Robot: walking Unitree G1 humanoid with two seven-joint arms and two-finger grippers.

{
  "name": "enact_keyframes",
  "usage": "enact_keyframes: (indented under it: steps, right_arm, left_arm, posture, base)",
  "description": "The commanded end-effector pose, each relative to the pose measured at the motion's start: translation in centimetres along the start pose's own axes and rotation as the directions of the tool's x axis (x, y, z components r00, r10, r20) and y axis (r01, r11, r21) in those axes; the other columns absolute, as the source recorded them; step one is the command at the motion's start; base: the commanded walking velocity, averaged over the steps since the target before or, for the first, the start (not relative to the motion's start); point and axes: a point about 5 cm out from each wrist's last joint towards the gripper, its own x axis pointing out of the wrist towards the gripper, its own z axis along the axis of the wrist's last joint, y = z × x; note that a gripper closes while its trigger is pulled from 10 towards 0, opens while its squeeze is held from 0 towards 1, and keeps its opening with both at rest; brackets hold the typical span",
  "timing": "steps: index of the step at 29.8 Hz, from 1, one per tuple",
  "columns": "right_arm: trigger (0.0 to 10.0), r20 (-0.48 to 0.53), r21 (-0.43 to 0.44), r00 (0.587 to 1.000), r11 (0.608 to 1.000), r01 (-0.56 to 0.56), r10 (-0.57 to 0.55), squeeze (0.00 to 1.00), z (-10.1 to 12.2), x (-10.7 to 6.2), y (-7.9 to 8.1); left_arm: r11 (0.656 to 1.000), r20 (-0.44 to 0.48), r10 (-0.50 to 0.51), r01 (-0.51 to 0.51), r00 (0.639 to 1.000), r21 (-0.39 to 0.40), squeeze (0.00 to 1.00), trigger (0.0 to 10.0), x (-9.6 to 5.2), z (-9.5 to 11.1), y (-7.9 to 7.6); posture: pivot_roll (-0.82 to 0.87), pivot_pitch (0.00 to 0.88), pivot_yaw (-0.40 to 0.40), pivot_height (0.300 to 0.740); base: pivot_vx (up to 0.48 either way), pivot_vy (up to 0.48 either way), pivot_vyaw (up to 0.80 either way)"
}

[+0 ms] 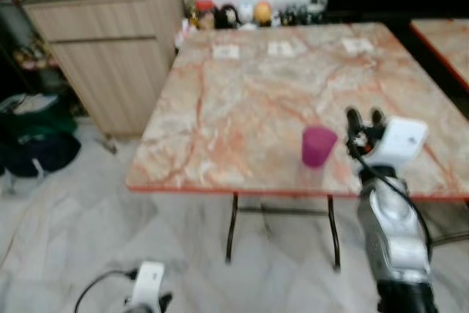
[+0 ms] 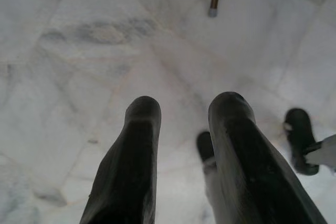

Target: Setting the table

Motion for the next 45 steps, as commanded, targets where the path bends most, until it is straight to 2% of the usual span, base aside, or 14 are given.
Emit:
enact_keyframes:
  steps: [1,2,3,14,15,23,35,40,45]
  right_arm:
    - [10.0,0.009,0.024,0.999,0.999,-0.038,0.038,0.47,0.3,0.0,1.3]
    - [10.0,0.007,0.027,0.999,0.999,-0.041,0.041,0.47,0.2,0.0,1.3]
    - [10.0,0.006,0.033,0.999,0.998,-0.048,0.047,1.00,0.2,-0.1,1.5]
    - [10.0,-0.002,0.021,0.999,0.999,-0.038,0.038,1.00,0.2,0.0,1.4]
    - [10.0,-0.003,0.019,0.999,0.999,-0.037,0.037,0.00,0.2,0.0,1.4]
    - [10.0,-0.010,0.016,1.000,1.000,-0.027,0.027,0.00,0.1,-0.1,1.2]
    - [10.0,-0.010,0.019,1.000,1.000,-0.022,0.023,0.00,0.2,0.0,1.2]
    - [10.0,0.000,0.012,1.000,1.000,0.008,-0.008,0.00,0.5,-0.1,0.7]
    - [10.0,0.015,-0.002,0.998,0.998,0.059,-0.059,0.00,1.1,-0.7,-0.4]
  left_arm:
    - [1.000,-0.033,0.026,-0.026,0.999,0.015,0.00,10.0,-0.3,-0.9,1.0]
    - [1.000,-0.033,0.026,-0.025,0.999,0.015,0.00,10.0,-0.3,-0.9,1.0]
    - [1.000,-0.033,0.027,-0.026,0.999,0.016,0.00,10.0,-0.3,-0.9,1.0]
    - [1.000,-0.032,0.028,-0.027,0.999,0.013,0.00,10.0,-0.3,-1.0,1.0]
    - [1.000,-0.032,0.028,-0.027,0.999,0.014,0.00,10.0,-0.3,-1.0,1.0]
    - [1.000,-0.031,0.027,-0.027,0.999,0.015,0.00,10.0,-0.3,-0.9,1.0]
    - [1.000,-0.027,0.028,-0.028,0.999,0.010,0.00,10.0,-0.3,-0.8,0.9]
    - [1.000,-0.025,0.030,-0.030,0.999,0.010,0.00,10.0,-0.3,-0.8,0.8]
    - [1.000,-0.026,0.027,-0.027,0.999,0.013,0.00,10.0,-0.2,-0.8,0.7]
  posture:
    - [-0.14,0.017,0.050,0.740]
    - [-0.14,0.017,0.050,0.740]
    - [-0.13,0.018,0.050,0.740]
    - [-0.13,0.039,0.048,0.740]
    - [-0.13,0.043,0.049,0.740]
    - [-0.13,0.048,0.050,0.740]
    - [-0.13,0.056,0.044,0.740]
    - [-0.13,0.059,0.044,0.740]
    - [-0.14,0.062,0.041,0.740]
  base:
    - [0.244,0.000,0.00]
    - [0.244,0.000,0.00]
    - [0.000,0.000,0.00]
    - [0.000,0.000,0.00]
    - [0.000,0.000,0.00]
    - [0.000,0.000,0.00]
    - [0.251,0.000,0.00]
    - [0.000,0.000,0.00]
    - [0.000,0.000,0.00]
